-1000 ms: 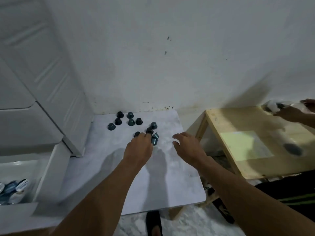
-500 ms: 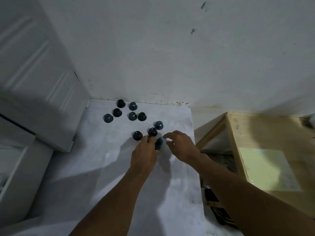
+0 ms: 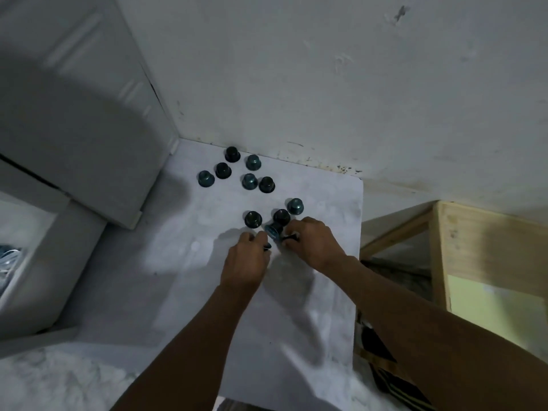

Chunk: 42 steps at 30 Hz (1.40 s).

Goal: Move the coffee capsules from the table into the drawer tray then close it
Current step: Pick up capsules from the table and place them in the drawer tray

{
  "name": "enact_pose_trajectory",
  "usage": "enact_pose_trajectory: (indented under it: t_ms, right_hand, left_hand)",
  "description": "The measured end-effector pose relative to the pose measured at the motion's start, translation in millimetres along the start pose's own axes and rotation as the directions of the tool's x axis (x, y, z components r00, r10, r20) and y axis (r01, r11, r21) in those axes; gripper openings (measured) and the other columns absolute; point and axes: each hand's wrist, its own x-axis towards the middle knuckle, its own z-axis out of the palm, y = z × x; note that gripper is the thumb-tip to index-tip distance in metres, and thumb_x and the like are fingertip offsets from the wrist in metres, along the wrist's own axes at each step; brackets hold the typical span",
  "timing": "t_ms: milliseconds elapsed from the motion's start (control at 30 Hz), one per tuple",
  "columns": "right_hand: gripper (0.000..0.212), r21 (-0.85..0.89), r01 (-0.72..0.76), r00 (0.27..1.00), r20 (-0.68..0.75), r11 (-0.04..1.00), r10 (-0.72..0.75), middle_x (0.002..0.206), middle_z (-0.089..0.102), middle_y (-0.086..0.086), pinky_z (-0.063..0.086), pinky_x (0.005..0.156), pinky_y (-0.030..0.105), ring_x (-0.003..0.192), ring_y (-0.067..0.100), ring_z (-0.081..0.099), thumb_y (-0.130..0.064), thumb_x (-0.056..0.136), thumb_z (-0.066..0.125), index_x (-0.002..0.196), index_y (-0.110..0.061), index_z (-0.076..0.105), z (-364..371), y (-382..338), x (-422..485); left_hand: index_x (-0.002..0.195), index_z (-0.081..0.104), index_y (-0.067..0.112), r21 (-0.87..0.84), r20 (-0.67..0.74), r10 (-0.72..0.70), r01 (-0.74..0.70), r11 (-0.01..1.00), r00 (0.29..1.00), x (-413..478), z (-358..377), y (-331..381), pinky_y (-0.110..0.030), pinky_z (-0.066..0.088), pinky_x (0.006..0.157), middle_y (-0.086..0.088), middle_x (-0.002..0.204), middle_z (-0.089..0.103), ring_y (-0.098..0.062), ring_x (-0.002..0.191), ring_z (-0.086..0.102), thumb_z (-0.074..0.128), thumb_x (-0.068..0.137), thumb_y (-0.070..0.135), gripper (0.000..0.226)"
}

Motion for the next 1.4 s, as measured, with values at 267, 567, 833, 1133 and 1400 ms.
enact_pose_trajectory:
  t_ms: [267,567,833,1133,1400]
  right_hand:
    - [0.02,-0.002,-0.081,0.997,-0.006,0.997,0.081,0.095,0.065,0.017,0.043,0.071,0.033,0.086,0.036,0.059,-0.02,0.083,0.062,0.098,-0.008,0.056,7.8,-10.3,2.8]
    - [0.037,0.115,-0.254,0.956,-0.122,0.96,0.267,0.113,0.059,0.012,0.044,0.081,0.032,0.1,0.03,0.058,-0.02,0.084,0.065,0.118,-0.012,0.053,10.6,-12.3,-19.1]
    - [0.044,0.112,-0.3,0.925,-0.208,0.947,0.318,0.112,0.059,0.008,0.044,0.083,0.029,0.102,0.025,0.057,-0.028,0.08,0.073,0.119,-0.014,0.06,-3.8,-27.0,-48.6]
    - [0.046,0.192,-0.168,0.888,-0.397,0.967,0.233,0.114,0.057,0.01,0.037,0.069,0.02,0.1,0.025,0.055,-0.019,0.078,0.074,0.122,-0.019,0.059,-12.4,-82.0,-100.7]
    - [0.048,0.176,0.039,0.869,-0.492,0.984,0.054,0.123,0.06,0.008,0.04,0.084,0.024,0.11,0.024,0.057,-0.025,0.08,0.072,0.125,-0.015,0.058,9.9,-180.1,-151.5]
  left_hand:
    - [0.087,0.054,0.009,0.107,0.005,0.014,-0.014,0.994,1.0,13.4,-13.5,-8.6,-0.031,0.034,0.068,-0.011,0.087,0.063,-0.029,0.085,0.06,0.049,0.096,0.033,0.026]
    - [0.11,0.06,0.007,-0.017,0.089,0.042,-0.041,0.999,0.995,20.0,-26.5,-12.8,-0.03,0.047,0.086,-0.015,0.104,0.068,-0.029,0.1,0.063,0.059,0.087,0.017,0.025]
    - [0.11,0.061,0.008,0.035,0.082,0.195,-0.198,0.98,0.977,10.1,-47.8,-9.8,-0.024,0.045,0.077,-0.01,0.11,0.059,-0.02,0.096,0.059,0.066,0.084,0.018,0.028]
    - [0.11,0.063,0.016,-0.149,-0.146,0.261,-0.282,0.948,0.954,-49.4,-107.5,-29.6,-0.03,0.052,0.081,-0.007,0.11,0.057,-0.02,0.092,0.06,0.075,0.074,0.017,0.039]
    - [0.11,0.061,0.016,-0.214,-0.345,0.192,-0.276,0.937,0.919,-147.4,-167.2,-78.8,-0.032,0.051,0.085,-0.003,0.105,0.059,-0.018,0.093,0.06,0.081,0.068,0.02,0.046]
